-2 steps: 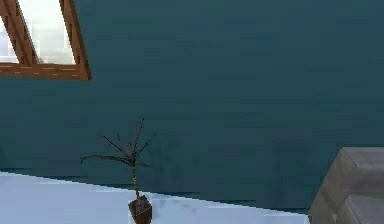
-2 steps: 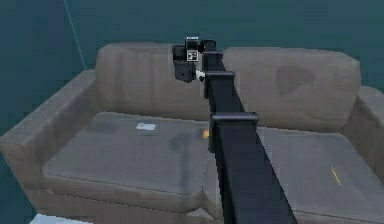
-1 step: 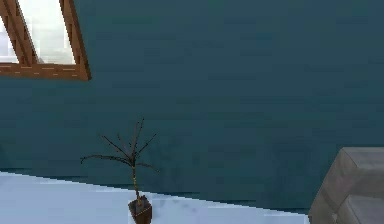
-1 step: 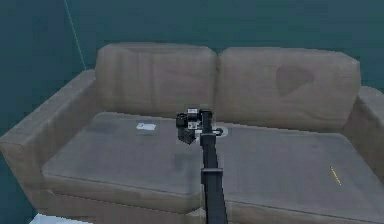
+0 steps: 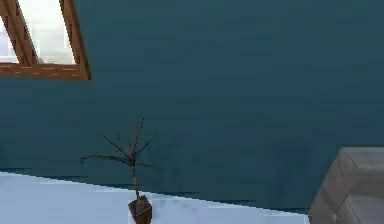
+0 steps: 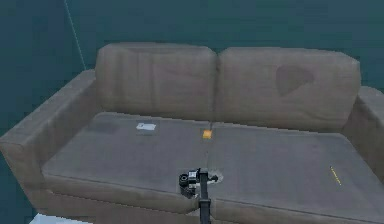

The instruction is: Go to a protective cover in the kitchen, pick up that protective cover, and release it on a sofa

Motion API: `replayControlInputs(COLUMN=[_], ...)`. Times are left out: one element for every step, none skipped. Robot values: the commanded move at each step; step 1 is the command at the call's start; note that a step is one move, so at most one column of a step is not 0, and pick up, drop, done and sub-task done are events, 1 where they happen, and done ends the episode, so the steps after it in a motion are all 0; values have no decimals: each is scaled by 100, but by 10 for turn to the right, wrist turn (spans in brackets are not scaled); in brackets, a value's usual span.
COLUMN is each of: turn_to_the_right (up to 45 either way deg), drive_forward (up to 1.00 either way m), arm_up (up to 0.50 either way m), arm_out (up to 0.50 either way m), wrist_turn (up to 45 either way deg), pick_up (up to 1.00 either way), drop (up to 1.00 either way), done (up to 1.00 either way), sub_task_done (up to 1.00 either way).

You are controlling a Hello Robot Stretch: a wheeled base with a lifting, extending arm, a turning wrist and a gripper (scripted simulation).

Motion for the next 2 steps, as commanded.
replayControlInputs(turn_to_the_right=[0, 0], drive_forward=[0, 0], arm_up=[0, 10], arm_out=[0, 0], wrist_turn=[0, 0], pick_up=[0, 0], drop=[100, 0], done=[0, 0], sub_task_done=[0, 0])
